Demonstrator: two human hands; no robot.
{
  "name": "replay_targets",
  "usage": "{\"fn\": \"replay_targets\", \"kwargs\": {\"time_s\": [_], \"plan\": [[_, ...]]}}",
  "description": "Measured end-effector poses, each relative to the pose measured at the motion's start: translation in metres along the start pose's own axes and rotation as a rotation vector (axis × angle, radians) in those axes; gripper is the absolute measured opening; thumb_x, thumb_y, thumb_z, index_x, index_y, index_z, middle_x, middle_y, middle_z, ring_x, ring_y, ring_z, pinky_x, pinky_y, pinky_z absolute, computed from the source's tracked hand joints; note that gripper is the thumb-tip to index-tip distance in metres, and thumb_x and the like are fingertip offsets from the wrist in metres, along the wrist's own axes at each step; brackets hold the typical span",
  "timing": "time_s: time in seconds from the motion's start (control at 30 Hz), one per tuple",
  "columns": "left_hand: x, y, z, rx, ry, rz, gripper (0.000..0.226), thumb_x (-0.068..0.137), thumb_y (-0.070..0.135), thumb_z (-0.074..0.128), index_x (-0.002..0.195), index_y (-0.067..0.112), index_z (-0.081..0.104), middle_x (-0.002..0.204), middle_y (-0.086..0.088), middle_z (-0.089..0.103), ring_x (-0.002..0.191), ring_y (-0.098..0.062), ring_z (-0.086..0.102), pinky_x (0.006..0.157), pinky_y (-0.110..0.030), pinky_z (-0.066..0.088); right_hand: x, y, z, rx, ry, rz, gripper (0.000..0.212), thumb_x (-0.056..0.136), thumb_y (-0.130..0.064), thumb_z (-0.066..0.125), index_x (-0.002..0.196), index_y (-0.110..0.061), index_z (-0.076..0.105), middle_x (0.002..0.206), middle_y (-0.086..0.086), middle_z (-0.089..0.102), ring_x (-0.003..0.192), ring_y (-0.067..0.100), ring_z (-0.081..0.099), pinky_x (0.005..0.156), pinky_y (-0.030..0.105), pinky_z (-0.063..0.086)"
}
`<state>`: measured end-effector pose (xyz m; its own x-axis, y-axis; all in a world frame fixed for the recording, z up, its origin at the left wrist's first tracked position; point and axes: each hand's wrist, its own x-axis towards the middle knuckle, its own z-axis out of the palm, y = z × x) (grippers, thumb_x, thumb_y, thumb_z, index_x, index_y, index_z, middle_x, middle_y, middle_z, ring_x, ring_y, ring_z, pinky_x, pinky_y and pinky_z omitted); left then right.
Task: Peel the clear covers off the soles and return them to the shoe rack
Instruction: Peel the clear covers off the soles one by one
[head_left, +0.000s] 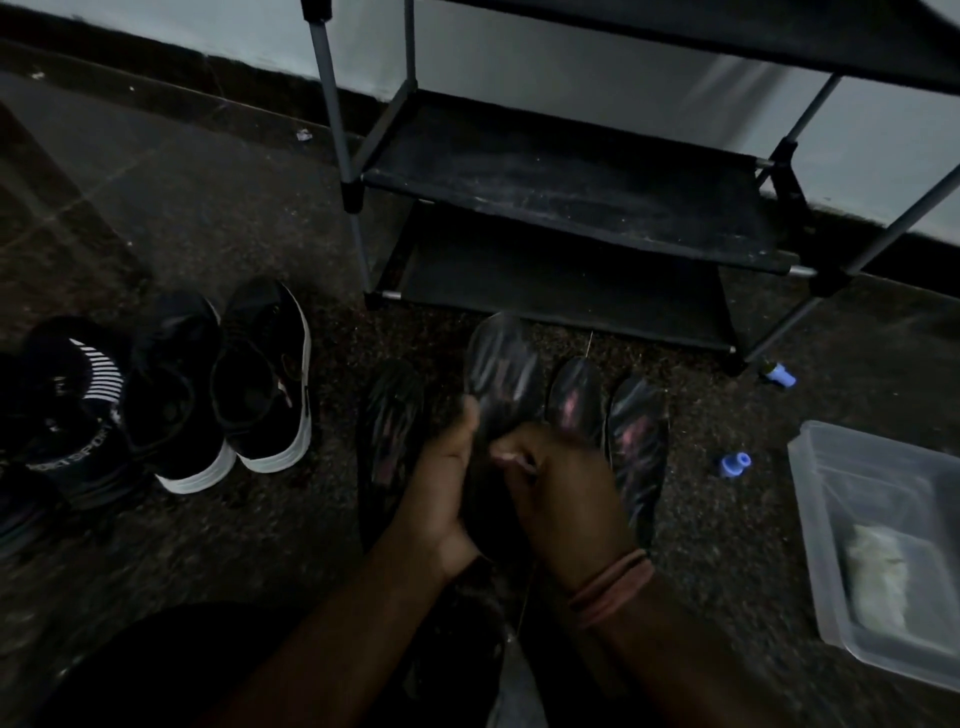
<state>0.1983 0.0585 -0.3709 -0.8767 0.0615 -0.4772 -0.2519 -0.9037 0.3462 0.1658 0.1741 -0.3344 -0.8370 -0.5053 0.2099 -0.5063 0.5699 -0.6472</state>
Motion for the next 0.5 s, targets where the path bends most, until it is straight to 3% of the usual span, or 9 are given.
{"fn": "replay_targets", "kwargs": {"time_s": [0.07,0.23,0.27,0.37,0.43,0.5], "plan": [[-0.002,-0.010,0.000,0.047,0.006,-0.076,0.057,0.103,0.048,0.044,0.129,0.002,0.066,0.123,-0.021,0.069,0.110,-0.032,0.069,0.104,-0.044,0.050,0.002,0.004,-0.003,-0.102,0.105,-0.005,0.013,0.077,-0.002,0.063,0.077,-0.014,0.067,0.075,0.003,0.067,0.072,0.018,0.064,0.069,0.033,0.048],[0.000,0.004,-0.008,-0.047,0.082,0.005,0.054,0.103,0.047,0.047,0.125,0.003,0.068,0.115,-0.020,0.072,0.101,-0.031,0.072,0.099,-0.045,0.053,-0.010,-0.020,0.002,0.212,-0.298,0.079,0.016,0.082,-0.009,0.070,0.089,-0.023,0.073,0.082,-0.013,0.072,0.079,-0.004,0.066,0.069,0.008,0.046],[0.000,0.005,-0.009,-0.065,0.092,0.003,0.054,0.104,0.048,0.045,0.126,0.003,0.068,0.118,-0.021,0.071,0.102,-0.032,0.072,0.099,-0.046,0.051,-0.010,-0.017,0.003,0.195,-0.299,0.070,0.015,0.082,-0.010,0.070,0.088,-0.024,0.072,0.082,-0.013,0.072,0.078,-0.004,0.066,0.069,0.011,0.048],[-0.001,-0.003,-0.004,0.000,0.079,-0.035,0.056,0.107,0.047,0.038,0.139,0.006,0.059,0.129,-0.022,0.068,0.106,-0.033,0.072,0.089,-0.044,0.058,0.000,0.005,-0.006,0.017,-0.065,0.108,0.013,0.085,-0.010,0.068,0.086,-0.023,0.070,0.083,-0.008,0.072,0.078,0.006,0.068,0.071,0.029,0.055],[-0.002,-0.005,-0.002,0.022,0.082,-0.031,0.054,0.107,0.044,0.037,0.141,0.007,0.057,0.131,-0.020,0.067,0.106,-0.031,0.073,0.081,-0.041,0.062,0.000,0.007,-0.009,-0.068,0.025,0.109,0.012,0.086,-0.009,0.065,0.086,-0.021,0.070,0.084,-0.001,0.073,0.078,0.015,0.069,0.070,0.031,0.053],[0.001,-0.003,-0.004,0.002,0.069,-0.013,0.056,0.107,0.046,0.038,0.144,0.007,0.055,0.134,-0.020,0.065,0.112,-0.031,0.070,0.087,-0.042,0.061,-0.008,-0.006,-0.006,-0.034,-0.062,0.060,0.012,0.085,-0.010,0.063,0.084,-0.021,0.069,0.082,-0.003,0.072,0.077,0.013,0.068,0.071,0.032,0.053]]}}
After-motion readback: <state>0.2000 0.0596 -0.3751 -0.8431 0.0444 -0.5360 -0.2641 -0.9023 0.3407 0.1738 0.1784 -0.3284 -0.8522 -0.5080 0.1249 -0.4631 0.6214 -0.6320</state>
